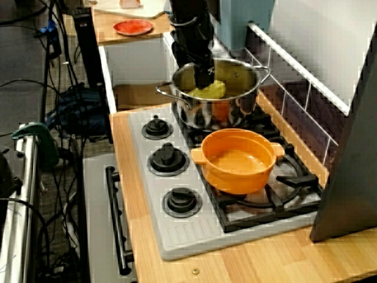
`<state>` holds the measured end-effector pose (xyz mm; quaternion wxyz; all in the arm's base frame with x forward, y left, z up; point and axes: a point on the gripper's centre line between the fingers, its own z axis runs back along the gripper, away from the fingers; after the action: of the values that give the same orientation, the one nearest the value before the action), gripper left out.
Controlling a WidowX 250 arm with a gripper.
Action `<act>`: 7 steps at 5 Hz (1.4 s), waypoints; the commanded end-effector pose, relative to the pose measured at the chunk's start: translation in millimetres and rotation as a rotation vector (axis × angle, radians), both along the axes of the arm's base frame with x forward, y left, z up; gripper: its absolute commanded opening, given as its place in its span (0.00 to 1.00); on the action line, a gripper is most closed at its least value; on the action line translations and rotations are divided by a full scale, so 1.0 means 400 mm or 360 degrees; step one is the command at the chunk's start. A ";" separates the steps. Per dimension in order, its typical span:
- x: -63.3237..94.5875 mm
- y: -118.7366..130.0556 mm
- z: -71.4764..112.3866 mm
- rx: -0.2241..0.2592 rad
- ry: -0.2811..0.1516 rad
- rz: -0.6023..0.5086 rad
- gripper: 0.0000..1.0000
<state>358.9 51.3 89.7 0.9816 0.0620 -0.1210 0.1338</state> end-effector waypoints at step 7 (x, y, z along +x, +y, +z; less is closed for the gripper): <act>-0.042 0.037 0.103 -0.0193 -0.0016 -0.0102 0.00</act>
<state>334.0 61.7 94.0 0.9921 -0.0095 -0.0602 0.1098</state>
